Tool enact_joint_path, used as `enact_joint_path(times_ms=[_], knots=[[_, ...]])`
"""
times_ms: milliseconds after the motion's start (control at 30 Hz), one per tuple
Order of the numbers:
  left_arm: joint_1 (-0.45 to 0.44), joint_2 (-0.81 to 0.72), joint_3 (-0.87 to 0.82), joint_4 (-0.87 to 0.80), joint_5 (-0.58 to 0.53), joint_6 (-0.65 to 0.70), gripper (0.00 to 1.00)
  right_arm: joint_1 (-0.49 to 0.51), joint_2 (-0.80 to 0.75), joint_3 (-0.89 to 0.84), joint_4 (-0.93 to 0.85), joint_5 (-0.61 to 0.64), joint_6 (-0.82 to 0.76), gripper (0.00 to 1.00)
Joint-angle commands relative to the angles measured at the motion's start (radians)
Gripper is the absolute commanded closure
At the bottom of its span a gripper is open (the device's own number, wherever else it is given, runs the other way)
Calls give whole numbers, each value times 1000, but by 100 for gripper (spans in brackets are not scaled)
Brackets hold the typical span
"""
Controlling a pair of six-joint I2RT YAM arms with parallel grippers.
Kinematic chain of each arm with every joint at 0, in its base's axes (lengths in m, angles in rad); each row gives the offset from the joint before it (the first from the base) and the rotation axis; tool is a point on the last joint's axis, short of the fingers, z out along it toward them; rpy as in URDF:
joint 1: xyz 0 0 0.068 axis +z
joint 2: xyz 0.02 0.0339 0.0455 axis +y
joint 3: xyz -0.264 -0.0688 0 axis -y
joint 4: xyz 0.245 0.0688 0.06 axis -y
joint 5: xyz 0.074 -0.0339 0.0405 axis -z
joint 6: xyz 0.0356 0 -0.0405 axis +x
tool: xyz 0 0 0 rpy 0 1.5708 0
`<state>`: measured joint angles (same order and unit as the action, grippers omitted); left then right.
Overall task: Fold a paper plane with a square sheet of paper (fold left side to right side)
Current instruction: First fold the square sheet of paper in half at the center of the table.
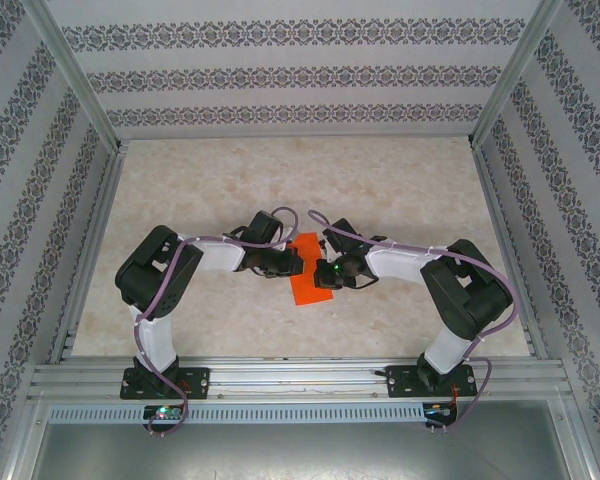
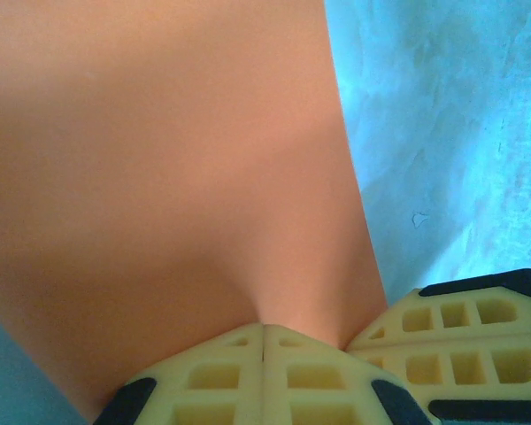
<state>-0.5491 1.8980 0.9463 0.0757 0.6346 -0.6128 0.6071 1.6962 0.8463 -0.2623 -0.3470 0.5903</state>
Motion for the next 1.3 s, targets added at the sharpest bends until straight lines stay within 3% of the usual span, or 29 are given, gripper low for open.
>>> enact_joint_path(times_ms=[0, 667, 1033, 1267], knots=[[63, 34, -42, 6, -99, -17, 98, 0, 62, -41, -170, 154, -27, 100], [212, 49, 20, -33, -140, 57, 98, -1, 57, -32, -166, 75, -22, 100], [195, -145, -53, -20, -83, 100, 97, 28, 26, -64, -73, 0, 58, 100], [110, -160, -66, 35, -10, 76, 97, 55, 28, -81, -9, 14, 118, 100]])
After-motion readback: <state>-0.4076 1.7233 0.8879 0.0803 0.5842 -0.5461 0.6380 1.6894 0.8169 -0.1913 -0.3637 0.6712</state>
